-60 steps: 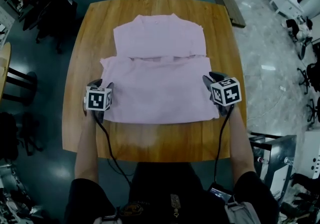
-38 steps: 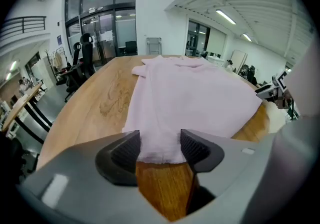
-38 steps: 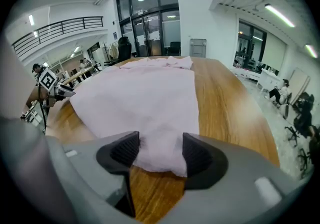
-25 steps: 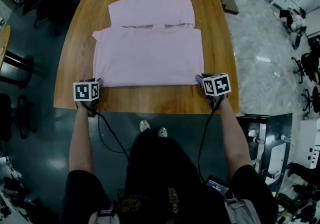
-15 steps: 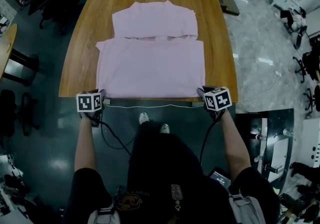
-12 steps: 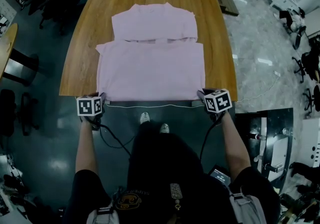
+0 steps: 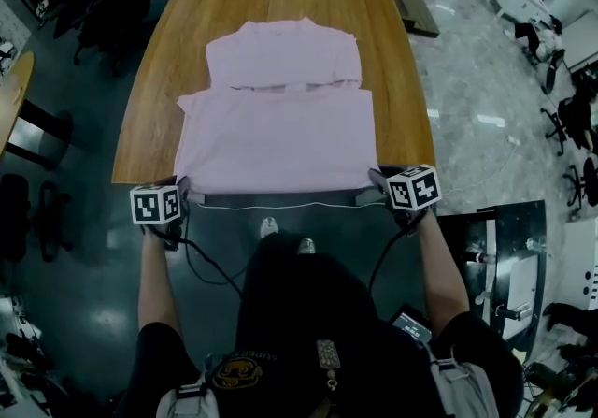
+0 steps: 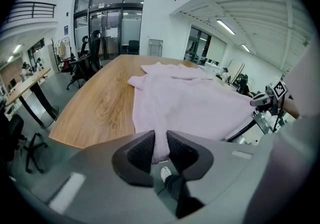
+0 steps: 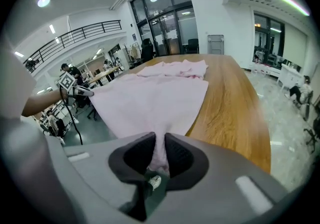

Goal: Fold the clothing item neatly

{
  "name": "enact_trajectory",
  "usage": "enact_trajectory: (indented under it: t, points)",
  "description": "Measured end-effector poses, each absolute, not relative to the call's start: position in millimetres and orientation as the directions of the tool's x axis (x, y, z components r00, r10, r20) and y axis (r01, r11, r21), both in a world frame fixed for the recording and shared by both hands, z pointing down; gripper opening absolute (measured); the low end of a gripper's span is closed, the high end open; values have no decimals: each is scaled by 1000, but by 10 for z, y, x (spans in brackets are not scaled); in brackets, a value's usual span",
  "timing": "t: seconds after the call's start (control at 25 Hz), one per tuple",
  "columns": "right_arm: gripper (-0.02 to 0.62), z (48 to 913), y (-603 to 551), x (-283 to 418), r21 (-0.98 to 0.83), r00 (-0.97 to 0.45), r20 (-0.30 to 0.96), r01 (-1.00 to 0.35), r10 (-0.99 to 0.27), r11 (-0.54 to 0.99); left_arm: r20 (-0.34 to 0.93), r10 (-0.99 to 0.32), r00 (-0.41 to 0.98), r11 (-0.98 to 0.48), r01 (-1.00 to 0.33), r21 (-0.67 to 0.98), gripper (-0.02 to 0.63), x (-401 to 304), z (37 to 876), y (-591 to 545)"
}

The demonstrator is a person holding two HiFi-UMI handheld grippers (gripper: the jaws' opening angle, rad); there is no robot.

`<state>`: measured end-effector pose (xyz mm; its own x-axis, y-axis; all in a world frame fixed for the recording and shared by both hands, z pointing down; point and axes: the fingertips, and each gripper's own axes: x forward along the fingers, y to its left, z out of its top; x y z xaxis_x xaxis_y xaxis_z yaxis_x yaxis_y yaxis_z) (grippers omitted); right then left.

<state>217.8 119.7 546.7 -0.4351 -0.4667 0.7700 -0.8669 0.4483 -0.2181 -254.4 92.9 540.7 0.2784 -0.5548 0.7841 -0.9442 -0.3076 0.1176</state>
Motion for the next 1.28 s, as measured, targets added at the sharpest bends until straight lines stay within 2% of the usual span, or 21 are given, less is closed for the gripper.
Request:
enact_trajectory:
  t: [0.44, 0.72, 0.96, 1.28]
  points:
    - [57, 4231, 601, 2345, -116, -464, 650, -843, -602, 525, 651, -710, 268, -339, -941, 16, 63, -2379, 4060, 301]
    - [57, 3746, 9, 2353, -47, -452, 614, -839, -647, 542, 592, -763, 258, -356, -933, -52, 57, -2320, 3487, -310]
    - [57, 3495, -625, 2377, -21, -434, 602, -848, -670, 530, 561, -778, 283, -380, -923, -63, 55, -2288, 3221, -972]
    - [57, 3532, -1699, 2356, -11, -380, 653, -870, -655, 494, 594, -743, 309, -429, -901, -68, 54, -2288, 3325, -2170]
